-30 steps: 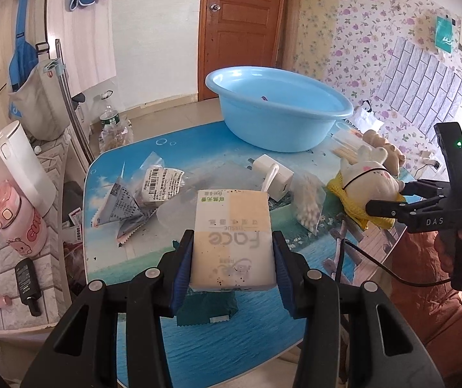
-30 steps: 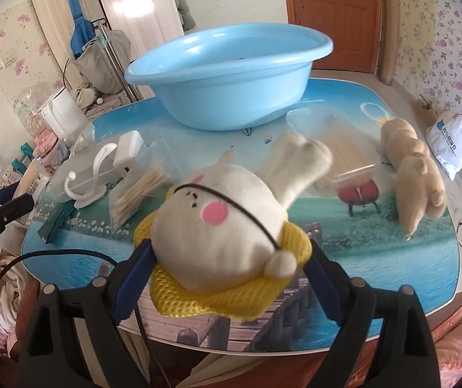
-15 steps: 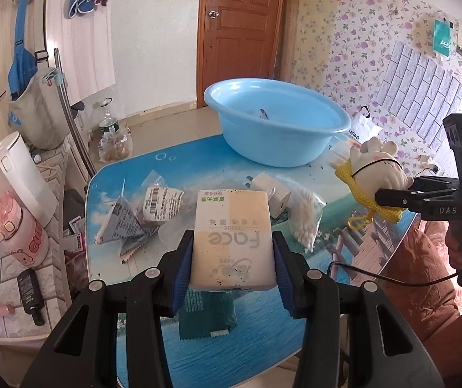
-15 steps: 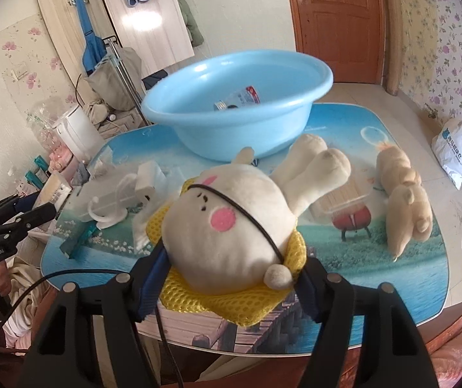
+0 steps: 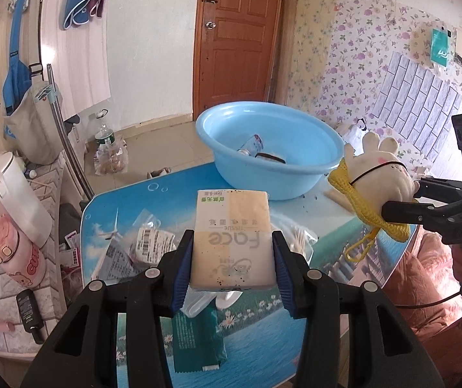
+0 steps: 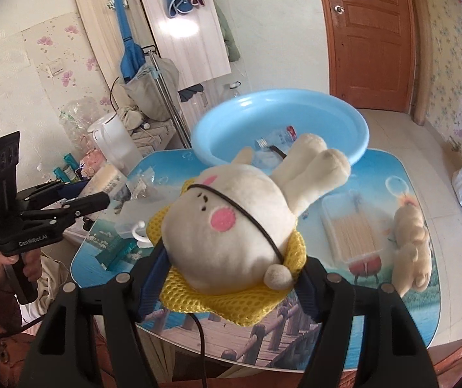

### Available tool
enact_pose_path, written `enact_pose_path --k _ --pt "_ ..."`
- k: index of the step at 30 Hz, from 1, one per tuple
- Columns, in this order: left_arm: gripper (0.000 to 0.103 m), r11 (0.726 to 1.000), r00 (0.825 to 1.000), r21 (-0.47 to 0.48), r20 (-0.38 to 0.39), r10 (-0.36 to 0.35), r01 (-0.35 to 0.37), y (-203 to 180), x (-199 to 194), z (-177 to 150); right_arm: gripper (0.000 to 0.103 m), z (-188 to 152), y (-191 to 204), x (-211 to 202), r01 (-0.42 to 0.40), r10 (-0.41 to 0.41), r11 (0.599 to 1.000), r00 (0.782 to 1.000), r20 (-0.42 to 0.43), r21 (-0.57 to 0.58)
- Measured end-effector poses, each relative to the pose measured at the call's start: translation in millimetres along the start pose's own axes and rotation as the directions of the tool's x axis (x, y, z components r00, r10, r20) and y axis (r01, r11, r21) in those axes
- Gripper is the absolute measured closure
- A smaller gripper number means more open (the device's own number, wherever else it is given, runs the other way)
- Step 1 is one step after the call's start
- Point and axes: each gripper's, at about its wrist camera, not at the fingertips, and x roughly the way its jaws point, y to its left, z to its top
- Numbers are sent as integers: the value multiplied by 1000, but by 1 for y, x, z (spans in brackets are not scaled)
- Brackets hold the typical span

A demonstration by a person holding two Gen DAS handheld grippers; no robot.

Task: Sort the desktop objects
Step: 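Lift and carry the soap box with the left tool while the right tool carries the bunny to the basin, then open the left tool to drop the soap box into the basin while the right tool drops the bunny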

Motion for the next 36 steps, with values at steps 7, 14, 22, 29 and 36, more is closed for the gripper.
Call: enact_pose_path --k 7,14,22,29,36 --pt "58 1000 1000 4 7 -13 13 -6 10 21 35 20 -16 0 9 -10 999 999 36 35" --pt "58 999 999 25 9 -47 46 -15 29 44 35 37 -35 7 30 -33 998 999 38 63" --pt "58 995 996 50 -18 -87 88 -21 61 68 35 59 -56 22 54 -56 996 998 28 75" --pt "58 991 992 66 -48 -113 116 -22 93 83 35 68 -72 37 62 -64 993 998 14 98" --pt "58 987 989 85 -63 -133 139 -28 118 92 35 73 -78 49 69 -69 993 998 -9 94"
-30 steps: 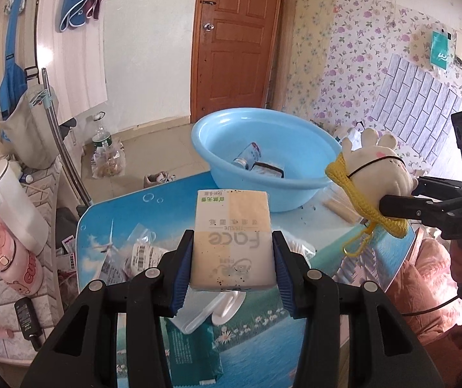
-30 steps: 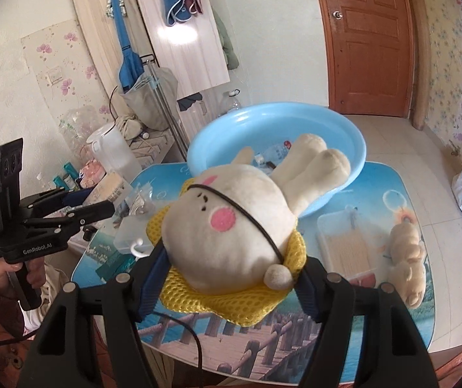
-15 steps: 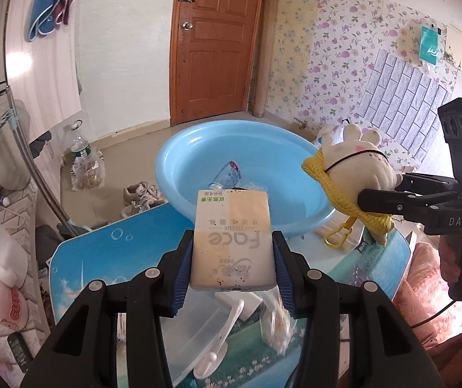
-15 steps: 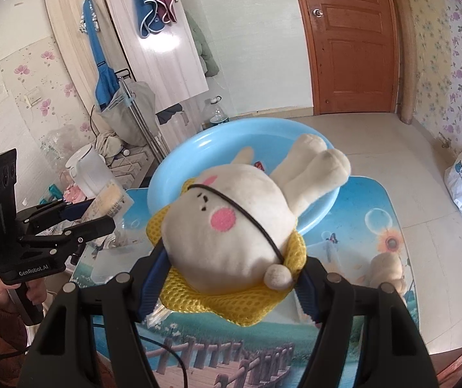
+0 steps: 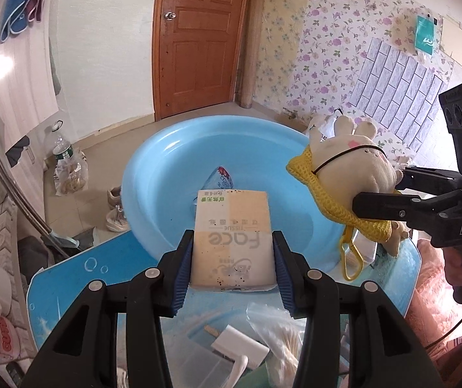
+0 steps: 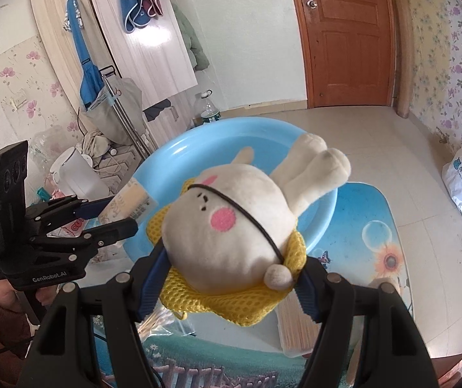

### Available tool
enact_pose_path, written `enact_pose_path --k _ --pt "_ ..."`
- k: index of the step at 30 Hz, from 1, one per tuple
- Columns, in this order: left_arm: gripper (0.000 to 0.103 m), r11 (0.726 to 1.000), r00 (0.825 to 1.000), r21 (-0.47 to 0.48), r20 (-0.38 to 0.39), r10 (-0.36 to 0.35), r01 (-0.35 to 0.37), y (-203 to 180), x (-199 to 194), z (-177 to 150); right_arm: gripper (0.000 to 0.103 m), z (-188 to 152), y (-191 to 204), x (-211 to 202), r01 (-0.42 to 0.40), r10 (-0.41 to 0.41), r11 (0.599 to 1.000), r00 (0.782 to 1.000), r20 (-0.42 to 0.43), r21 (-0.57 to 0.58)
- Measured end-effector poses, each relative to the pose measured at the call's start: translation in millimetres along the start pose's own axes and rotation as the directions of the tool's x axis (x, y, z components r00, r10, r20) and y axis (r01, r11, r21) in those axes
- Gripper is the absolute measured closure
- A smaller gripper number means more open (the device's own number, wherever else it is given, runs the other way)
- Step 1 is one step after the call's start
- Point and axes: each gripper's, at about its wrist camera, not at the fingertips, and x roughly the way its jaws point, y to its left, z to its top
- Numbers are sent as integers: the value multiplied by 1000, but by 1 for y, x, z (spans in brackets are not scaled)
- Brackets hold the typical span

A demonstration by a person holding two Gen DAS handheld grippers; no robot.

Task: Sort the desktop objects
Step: 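Open the left tool to drop the soap box into the basin while the right tool drops the bunny, then withdraw the left tool over the table while the right tool moves toward the wooden-stick tray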

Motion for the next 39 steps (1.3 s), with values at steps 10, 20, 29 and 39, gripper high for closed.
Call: enact_pose_path --k 10,20,29,39 --pt "37 1000 1000 22 17 0 -1 0 -1 2 34 3 4 9 7 -7 1000 1000 -16 4" --pt "29 1000 999 0 35 15 -15 6 -16 -5 33 4 7 13 24 -24 1000 1000 -15 16" --pt "14 998 997 -25 48 61 -60 14 -33 -19 26 4 19 20 56 -56 998 998 -18 3" --pt "11 996 996 -64 56 73 -70 22 -51 -40 15 -3 36 10 111 -112 994 994 -11 -19"
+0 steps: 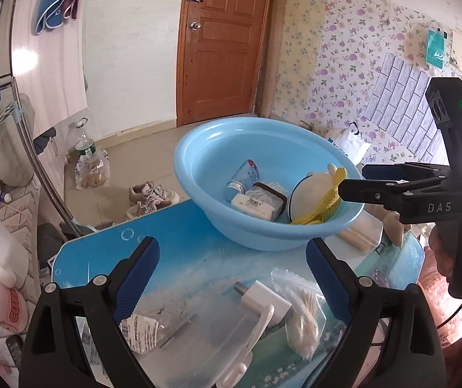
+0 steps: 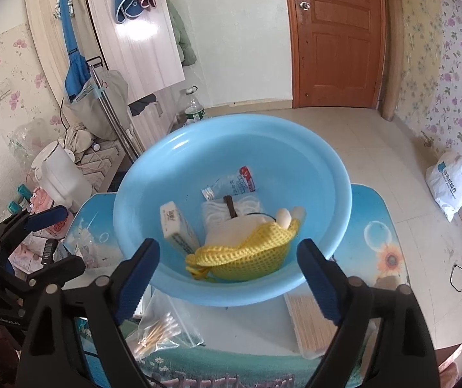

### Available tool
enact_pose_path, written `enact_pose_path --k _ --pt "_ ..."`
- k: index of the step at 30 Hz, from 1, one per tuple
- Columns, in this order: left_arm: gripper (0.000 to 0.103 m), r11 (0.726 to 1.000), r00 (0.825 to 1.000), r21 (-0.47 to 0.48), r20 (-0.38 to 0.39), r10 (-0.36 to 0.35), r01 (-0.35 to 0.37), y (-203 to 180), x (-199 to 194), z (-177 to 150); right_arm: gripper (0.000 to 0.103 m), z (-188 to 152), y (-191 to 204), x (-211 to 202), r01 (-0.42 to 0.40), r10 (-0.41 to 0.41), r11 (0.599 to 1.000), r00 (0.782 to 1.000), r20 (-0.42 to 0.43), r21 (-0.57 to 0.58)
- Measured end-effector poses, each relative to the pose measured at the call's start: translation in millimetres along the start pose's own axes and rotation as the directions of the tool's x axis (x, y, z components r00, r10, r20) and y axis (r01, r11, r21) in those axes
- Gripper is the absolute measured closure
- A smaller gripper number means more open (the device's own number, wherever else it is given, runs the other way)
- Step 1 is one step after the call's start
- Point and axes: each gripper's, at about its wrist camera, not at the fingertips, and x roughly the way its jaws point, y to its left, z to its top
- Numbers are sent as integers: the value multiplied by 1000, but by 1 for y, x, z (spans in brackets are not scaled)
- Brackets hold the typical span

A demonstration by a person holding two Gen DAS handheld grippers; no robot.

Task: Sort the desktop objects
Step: 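Withdraw the left tool over the table while the right tool moves toward the wooden-stick tray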

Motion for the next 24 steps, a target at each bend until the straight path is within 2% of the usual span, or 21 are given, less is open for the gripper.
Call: enact_pose_path --k 5,7,16,24 --pt "10 1000 1000 1 -5 8 -8 4 -8 -8 15 -6 11 -6 -3 3 1000 1000 3 -8" --pt "6 1000 1000 -1 -2 13 -13 5 -12 -13 15 -9 15 -8 -4 5 1000 1000 6 -13" --pt "5 1000 1000 -17 -18 23 -23 9 -24 -32 15 -22 24 -14 -21 22 1000 1000 5 -21" --pt "5 1000 1000 -9 -13 25 -25 3 -27 -31 15 -24 20 -19 -23 24 1000 1000 14 -9"
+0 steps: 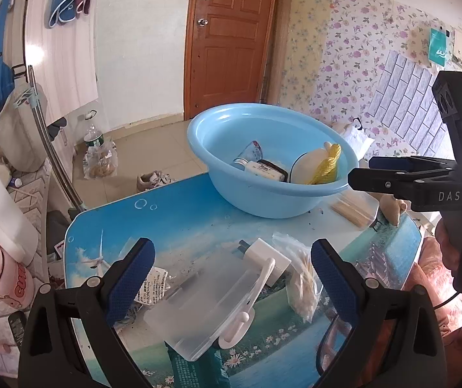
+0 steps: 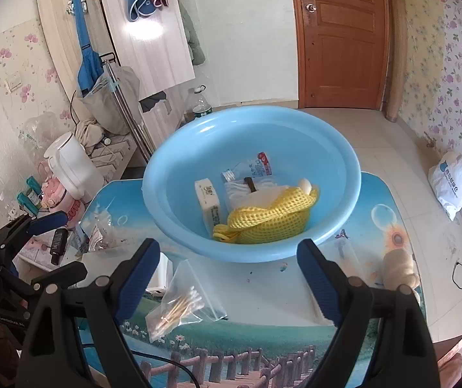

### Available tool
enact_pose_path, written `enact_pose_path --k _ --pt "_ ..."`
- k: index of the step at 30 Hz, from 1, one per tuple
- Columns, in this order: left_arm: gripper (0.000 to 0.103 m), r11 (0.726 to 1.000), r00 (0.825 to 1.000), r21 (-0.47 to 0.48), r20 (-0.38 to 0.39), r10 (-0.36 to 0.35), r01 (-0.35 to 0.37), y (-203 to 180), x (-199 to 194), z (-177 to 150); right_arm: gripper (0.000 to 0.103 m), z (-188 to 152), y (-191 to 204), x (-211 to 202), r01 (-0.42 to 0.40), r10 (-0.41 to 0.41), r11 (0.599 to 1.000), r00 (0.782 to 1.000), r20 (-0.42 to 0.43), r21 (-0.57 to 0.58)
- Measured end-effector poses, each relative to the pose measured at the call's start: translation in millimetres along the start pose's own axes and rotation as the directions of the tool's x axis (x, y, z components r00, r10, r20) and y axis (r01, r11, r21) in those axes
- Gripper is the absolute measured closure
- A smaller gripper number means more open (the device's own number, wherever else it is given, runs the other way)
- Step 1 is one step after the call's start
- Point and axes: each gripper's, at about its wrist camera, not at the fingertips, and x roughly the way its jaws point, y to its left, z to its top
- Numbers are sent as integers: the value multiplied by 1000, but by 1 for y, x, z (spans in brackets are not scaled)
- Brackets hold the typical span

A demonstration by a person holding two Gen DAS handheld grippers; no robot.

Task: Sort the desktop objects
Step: 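Withdraw the left tool over the table while the right tool moves toward the wooden-stick tray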

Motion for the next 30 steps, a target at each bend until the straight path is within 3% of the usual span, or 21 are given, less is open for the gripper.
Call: enact_pose_path --k 11,16,22,30 --pt "5 1000 1000 9 -11 10 -10 -5 -1 -7 15 -8 -14 -3 13 -13 1000 1000 2 24" --pt "5 999 999 -20 -36 30 -31 4 -2 -20 15 -17 -28 -4 39 -39 998 999 -13 42" --pt "5 995 998 -81 -26 52 -54 24 -12 -39 15 -22 -47 -10 41 -44 996 999 26 84" --pt "5 987 993 -126 -76 87 -96 41 -10 -61 15 -42 -68 6 100 -95 988 994 -47 117"
